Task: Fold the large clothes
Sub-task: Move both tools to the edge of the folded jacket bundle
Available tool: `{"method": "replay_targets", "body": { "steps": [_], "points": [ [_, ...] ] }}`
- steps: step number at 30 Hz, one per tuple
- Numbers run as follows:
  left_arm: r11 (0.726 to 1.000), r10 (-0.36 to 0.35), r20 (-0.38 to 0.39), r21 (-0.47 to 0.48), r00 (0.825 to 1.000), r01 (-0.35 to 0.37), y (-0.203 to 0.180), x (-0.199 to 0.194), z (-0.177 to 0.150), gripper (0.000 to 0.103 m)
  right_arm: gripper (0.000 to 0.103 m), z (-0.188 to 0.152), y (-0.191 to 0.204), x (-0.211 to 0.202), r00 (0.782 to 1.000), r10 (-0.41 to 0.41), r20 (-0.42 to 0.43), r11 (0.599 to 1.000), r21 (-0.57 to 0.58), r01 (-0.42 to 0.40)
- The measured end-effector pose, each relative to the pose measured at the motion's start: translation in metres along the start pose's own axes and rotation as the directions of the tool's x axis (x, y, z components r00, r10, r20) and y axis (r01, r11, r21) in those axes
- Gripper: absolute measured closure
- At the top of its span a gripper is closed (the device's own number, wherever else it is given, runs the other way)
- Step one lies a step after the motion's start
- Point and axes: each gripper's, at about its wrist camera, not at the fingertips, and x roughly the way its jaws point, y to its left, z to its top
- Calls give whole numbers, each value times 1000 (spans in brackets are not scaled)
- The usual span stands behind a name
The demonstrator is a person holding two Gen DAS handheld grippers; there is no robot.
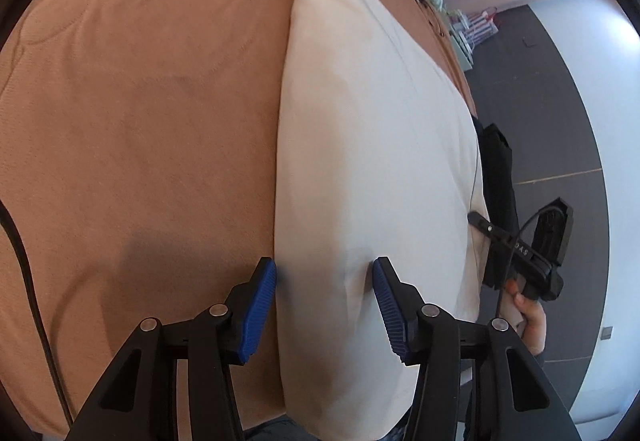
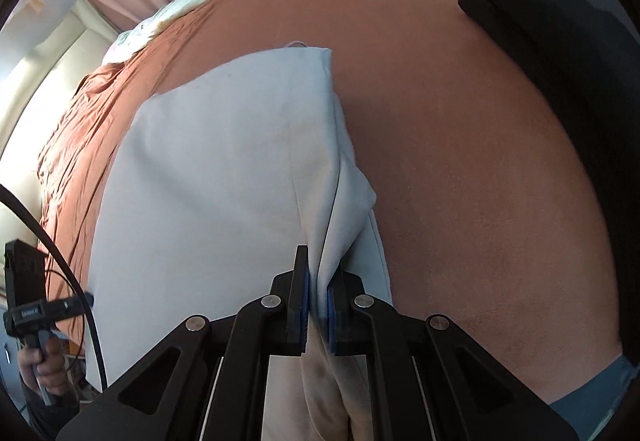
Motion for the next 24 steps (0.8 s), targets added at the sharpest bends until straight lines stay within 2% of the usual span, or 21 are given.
{"method": "replay_targets", "body": {
  "steps": [3, 7, 9, 10, 11, 14, 17, 19, 22, 24],
  "points": [
    [1000, 15, -4, 21, 1000, -15, -7, 1, 5, 51, 99, -1, 6, -2, 1000, 3, -5, 1000, -3, -3],
    [999, 40, 9, 33, 999, -40, -9, -3, 13, 48, 85, 7, -1, -8, 1000, 10, -29, 1000, 17, -9],
    [998, 47, 14, 30, 999, -47, -5, -1, 19, 39, 61, 13, -5, -15, 1000, 19, -21, 1000, 1, -19],
    [998, 58, 20, 29, 998, -58, -4, 0, 24, 38, 32, 15, -7, -17, 1000, 22, -14, 1000, -3, -22],
    [998, 61, 23, 29, 998, -62, -3, 2, 26, 36, 22, 17, -12, -19, 1000, 26, -3, 1000, 0, -26],
    [998, 50, 24, 23, 998, -51, -1, 8, 36, 34, 22, 23, -24, -18, 999, 35, 7, 999, 15, -35],
    [998, 52, 30, 28, 998, -52, -2, 12, 42, 34, 22, 27, -40, 4, 987, 151, -54, 987, 56, -148],
    [998, 48, 32, 27, 998, -49, -2, 16, 47, 34, 22, 30, -49, 26, 965, 241, -108, 969, 89, -232],
    [998, 48, 33, 26, 998, -49, -2, 21, 56, 34, 22, 34, -59, 52, 932, 325, -158, 943, 123, -308],
    [998, 54, 37, 29, 998, -55, -3, 23, 60, 34, 22, 38, -65, 62, 911, 382, -155, 920, 154, -360]
  ]
}}
